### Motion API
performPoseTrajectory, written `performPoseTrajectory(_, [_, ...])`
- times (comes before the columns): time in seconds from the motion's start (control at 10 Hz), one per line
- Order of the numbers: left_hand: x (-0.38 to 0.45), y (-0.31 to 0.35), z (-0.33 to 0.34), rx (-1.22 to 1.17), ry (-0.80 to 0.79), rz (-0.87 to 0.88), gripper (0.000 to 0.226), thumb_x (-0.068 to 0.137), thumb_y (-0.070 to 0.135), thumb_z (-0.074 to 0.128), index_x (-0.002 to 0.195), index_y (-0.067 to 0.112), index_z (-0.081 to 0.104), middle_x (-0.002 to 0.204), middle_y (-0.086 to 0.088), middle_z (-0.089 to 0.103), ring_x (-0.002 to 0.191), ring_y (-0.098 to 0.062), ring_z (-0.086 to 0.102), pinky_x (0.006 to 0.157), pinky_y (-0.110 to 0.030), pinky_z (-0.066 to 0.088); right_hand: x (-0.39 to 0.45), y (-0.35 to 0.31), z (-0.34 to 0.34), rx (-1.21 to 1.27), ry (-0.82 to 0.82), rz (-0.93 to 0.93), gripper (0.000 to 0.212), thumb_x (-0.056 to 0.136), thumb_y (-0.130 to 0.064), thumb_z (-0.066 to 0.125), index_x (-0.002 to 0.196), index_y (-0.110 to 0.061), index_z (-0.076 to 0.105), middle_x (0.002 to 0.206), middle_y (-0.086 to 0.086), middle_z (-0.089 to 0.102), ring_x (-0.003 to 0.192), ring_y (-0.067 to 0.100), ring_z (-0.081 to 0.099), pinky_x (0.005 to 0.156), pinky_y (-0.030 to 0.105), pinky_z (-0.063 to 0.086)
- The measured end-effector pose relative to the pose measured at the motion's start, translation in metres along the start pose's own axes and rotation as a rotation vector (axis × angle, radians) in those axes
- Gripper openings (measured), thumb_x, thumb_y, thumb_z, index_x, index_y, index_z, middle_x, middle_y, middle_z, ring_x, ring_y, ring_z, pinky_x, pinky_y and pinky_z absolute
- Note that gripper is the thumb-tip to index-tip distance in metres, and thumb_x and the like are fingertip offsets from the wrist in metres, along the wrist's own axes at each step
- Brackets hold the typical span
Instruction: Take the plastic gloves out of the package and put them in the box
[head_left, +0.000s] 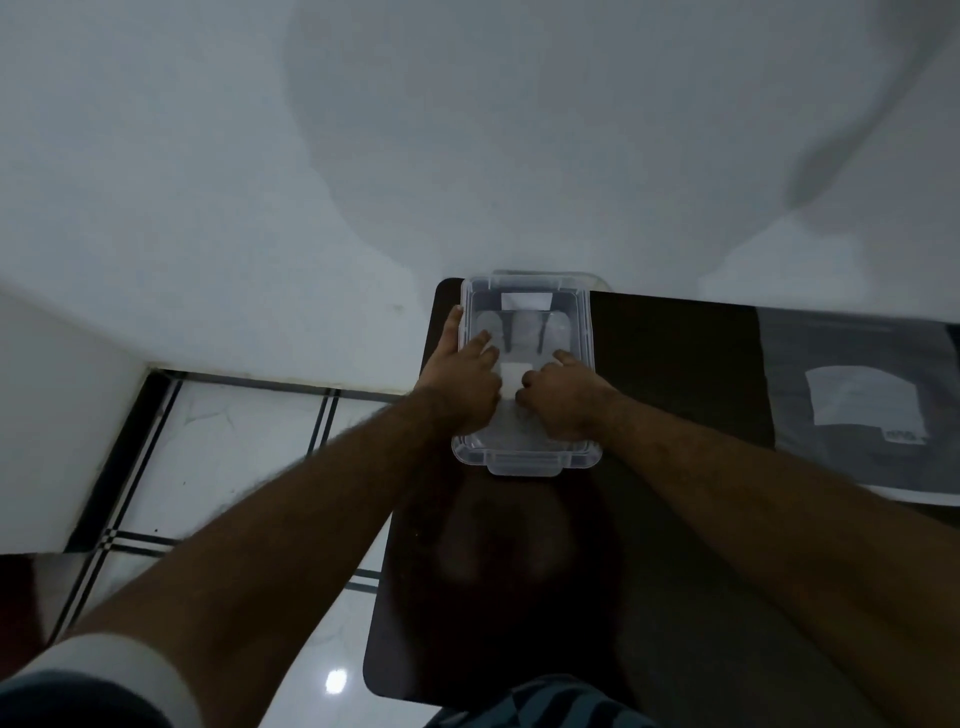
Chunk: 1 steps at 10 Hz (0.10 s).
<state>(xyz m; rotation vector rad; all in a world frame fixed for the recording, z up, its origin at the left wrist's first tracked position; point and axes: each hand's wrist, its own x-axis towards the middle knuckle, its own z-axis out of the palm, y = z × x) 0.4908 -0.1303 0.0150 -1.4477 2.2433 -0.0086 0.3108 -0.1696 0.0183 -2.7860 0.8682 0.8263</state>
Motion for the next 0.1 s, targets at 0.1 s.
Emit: performPoseTrajectory(0.1, [-0.0137,-0.0054,-0.0105,-0.028,0.107,-0.067,0.044,0.108,0.043,0.04,0.128,0.025,0.074,0.168,-0.012,0.043,0.163,-0.033,0.021,0.122,-0.075,-0.015,-0.0066,0.0062,-0.0027,-0.035,0.065,0.012,0.04,0.098,-0.023,0.061,0.137,-0.021,0.063,0.131,0.008,0.065,0.13,0.031,0.057,0.128,0.059,0.021])
